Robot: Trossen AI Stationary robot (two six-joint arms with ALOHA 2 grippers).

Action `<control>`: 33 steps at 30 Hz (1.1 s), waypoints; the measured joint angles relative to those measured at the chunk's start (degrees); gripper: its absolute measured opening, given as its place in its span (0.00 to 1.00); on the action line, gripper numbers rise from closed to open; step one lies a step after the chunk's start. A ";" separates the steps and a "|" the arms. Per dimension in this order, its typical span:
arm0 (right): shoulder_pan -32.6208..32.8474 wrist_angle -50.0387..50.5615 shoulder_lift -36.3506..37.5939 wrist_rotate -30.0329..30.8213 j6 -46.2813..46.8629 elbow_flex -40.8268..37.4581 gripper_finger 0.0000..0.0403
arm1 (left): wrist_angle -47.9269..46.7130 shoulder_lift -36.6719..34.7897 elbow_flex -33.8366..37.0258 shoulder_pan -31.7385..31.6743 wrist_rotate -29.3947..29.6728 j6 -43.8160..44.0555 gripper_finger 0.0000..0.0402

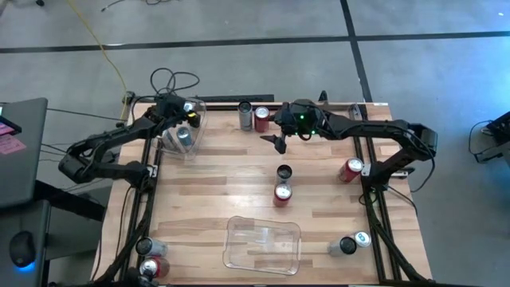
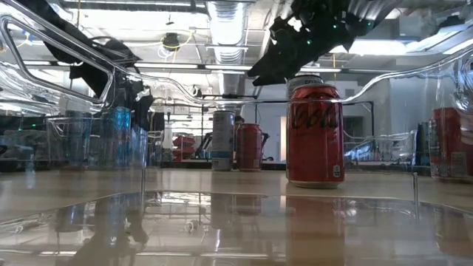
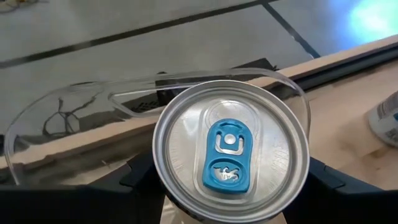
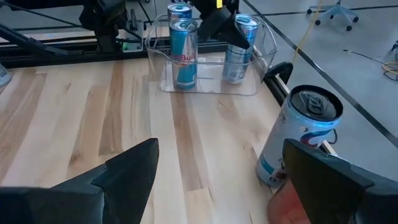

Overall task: Sort soda cans
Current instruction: Put the blue soda can into the top left transparent bin

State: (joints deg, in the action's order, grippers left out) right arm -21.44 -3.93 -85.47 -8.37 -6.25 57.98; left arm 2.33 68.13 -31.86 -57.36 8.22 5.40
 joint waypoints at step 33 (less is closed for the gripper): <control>1.54 0.94 -0.02 -0.69 0.68 0.00 0.89 | -7.27 -7.67 0.00 0.00 2.68 -5.66 0.66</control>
State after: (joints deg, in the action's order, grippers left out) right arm -19.90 -2.98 -85.49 -9.06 -5.57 57.98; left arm -4.94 60.46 -31.86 -57.36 10.90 -0.26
